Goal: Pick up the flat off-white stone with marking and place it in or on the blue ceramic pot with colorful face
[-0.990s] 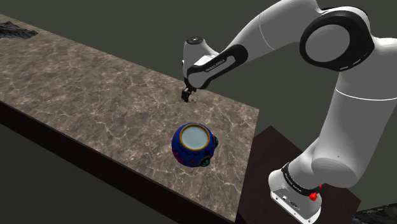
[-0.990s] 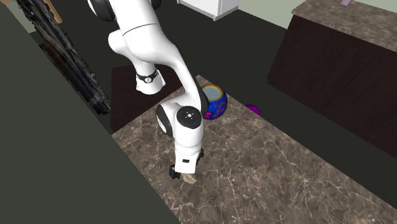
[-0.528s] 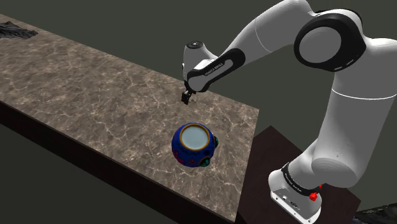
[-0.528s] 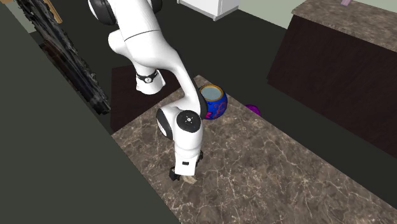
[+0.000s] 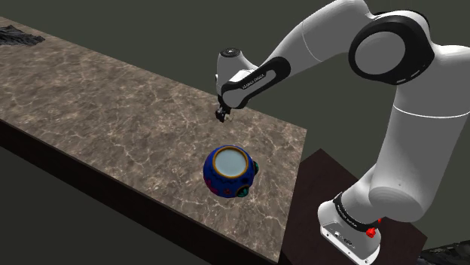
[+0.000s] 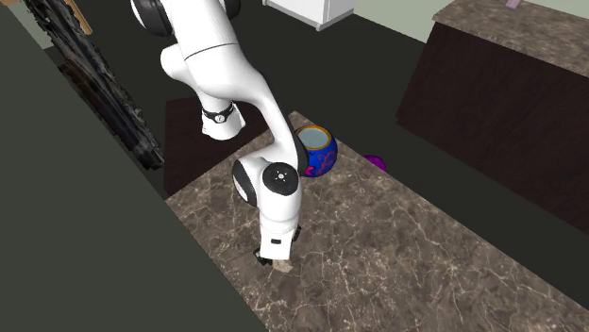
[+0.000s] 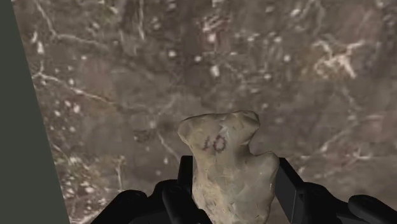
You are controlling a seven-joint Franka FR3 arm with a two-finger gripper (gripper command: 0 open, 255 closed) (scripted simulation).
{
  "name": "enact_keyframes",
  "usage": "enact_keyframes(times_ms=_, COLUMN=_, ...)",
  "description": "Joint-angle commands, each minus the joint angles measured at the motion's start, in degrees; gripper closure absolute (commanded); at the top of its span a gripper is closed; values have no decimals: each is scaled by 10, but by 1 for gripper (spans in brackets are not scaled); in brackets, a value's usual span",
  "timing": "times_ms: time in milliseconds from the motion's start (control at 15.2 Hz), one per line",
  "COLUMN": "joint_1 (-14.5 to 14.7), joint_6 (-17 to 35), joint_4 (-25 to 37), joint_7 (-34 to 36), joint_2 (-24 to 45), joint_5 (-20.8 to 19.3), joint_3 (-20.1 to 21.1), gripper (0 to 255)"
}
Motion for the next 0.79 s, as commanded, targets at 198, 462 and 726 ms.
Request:
enact_keyframes(times_ms=198, joint_1=0, joint_6=1, joint_4=-1, joint_7=1, joint_2=2, joint_5=0, joint_3=-1, gripper=255)
enact_keyframes(times_ms=462, joint_1=-3, joint_6=-17, joint_4=0, joint_7=-6, joint_2=-15, joint_5=5, joint_3=2, gripper=255)
enact_keyframes(times_ms=726, joint_1=-5, joint_6=-40, joint_4=3, joint_7=-12, joint_2=-36, joint_5=12, joint_3=6, gripper=255)
